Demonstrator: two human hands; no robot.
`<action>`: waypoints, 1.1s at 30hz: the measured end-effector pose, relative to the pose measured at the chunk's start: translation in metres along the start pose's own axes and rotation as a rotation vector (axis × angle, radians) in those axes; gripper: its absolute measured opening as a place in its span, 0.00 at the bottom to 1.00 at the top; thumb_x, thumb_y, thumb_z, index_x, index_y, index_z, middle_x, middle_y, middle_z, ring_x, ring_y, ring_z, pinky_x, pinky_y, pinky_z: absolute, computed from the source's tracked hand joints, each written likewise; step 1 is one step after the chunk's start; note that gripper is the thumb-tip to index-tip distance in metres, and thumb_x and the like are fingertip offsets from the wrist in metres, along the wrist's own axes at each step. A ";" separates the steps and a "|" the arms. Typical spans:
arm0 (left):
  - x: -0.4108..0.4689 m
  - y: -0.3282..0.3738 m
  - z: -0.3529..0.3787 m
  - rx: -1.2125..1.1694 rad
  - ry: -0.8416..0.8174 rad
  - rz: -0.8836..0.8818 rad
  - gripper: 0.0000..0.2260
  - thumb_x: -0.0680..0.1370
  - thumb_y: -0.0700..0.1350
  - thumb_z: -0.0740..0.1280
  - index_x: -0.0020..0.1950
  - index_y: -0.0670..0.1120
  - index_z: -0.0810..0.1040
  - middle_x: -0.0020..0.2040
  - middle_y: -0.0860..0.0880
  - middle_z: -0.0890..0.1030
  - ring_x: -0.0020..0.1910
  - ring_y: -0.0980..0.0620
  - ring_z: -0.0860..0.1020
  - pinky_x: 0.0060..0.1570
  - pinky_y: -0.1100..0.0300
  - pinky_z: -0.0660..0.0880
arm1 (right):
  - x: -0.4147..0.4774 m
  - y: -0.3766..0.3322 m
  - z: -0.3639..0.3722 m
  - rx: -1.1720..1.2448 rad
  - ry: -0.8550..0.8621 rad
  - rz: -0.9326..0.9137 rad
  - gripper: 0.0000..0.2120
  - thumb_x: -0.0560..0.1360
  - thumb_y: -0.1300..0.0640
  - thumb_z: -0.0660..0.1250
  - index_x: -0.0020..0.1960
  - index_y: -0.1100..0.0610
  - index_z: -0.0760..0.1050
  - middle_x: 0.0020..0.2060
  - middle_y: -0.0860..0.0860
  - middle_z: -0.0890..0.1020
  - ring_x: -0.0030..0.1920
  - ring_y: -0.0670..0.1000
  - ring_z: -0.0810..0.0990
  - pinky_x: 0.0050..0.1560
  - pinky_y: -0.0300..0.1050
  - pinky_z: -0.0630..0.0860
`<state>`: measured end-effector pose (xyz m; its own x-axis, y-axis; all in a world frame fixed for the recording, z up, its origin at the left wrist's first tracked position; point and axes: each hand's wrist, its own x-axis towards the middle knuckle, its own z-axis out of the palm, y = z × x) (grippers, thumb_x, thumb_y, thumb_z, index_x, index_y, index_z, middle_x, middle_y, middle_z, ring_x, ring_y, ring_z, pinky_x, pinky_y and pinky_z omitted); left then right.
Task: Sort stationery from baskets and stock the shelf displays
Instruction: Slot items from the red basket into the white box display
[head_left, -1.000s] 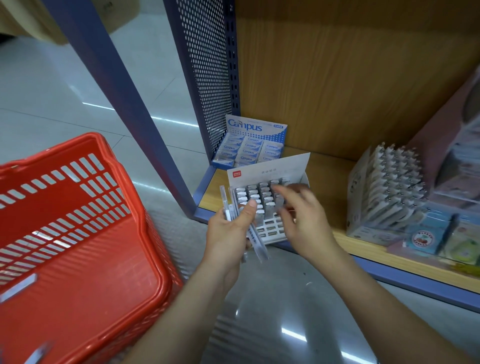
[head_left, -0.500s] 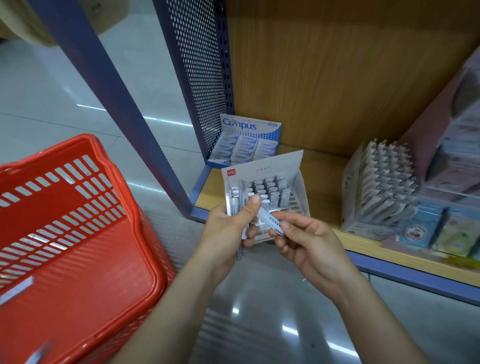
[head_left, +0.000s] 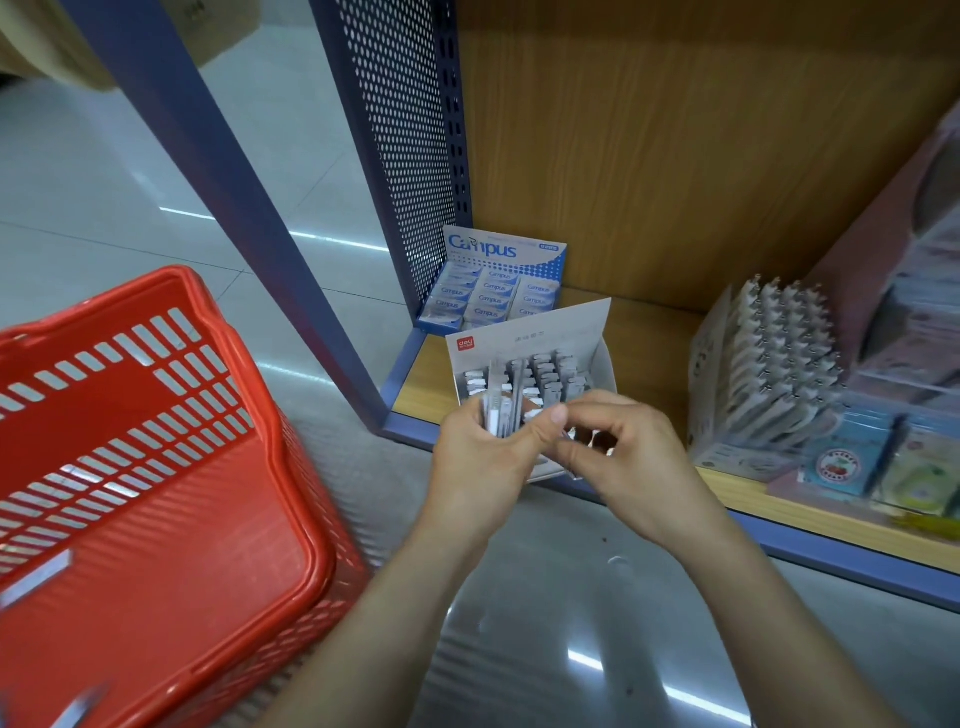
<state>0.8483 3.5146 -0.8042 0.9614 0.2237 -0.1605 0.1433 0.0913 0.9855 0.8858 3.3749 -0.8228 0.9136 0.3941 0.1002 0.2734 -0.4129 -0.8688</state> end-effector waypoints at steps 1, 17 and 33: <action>0.001 0.000 -0.001 -0.016 0.023 -0.002 0.03 0.75 0.41 0.71 0.43 0.44 0.78 0.26 0.58 0.75 0.23 0.62 0.71 0.27 0.72 0.66 | 0.002 0.001 0.001 0.035 0.015 0.006 0.11 0.72 0.59 0.75 0.48 0.43 0.82 0.37 0.42 0.79 0.38 0.44 0.76 0.38 0.36 0.72; 0.015 -0.039 -0.033 0.201 0.287 -0.180 0.07 0.75 0.45 0.72 0.39 0.47 0.77 0.23 0.58 0.72 0.22 0.61 0.67 0.27 0.61 0.64 | 0.027 0.050 0.017 -0.228 0.214 -0.009 0.13 0.75 0.64 0.70 0.58 0.54 0.81 0.47 0.48 0.83 0.45 0.48 0.81 0.50 0.42 0.77; 0.010 -0.024 -0.022 -0.040 0.072 -0.248 0.09 0.81 0.52 0.63 0.49 0.47 0.74 0.30 0.48 0.64 0.24 0.54 0.60 0.23 0.63 0.57 | 0.040 0.060 0.020 -0.694 0.007 -0.346 0.27 0.56 0.75 0.74 0.51 0.56 0.82 0.43 0.53 0.84 0.39 0.58 0.83 0.31 0.47 0.80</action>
<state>0.8492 3.5356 -0.8306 0.8785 0.2582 -0.4021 0.3617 0.1905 0.9126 0.9329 3.3827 -0.8805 0.7428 0.5902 0.3160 0.6677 -0.6878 -0.2848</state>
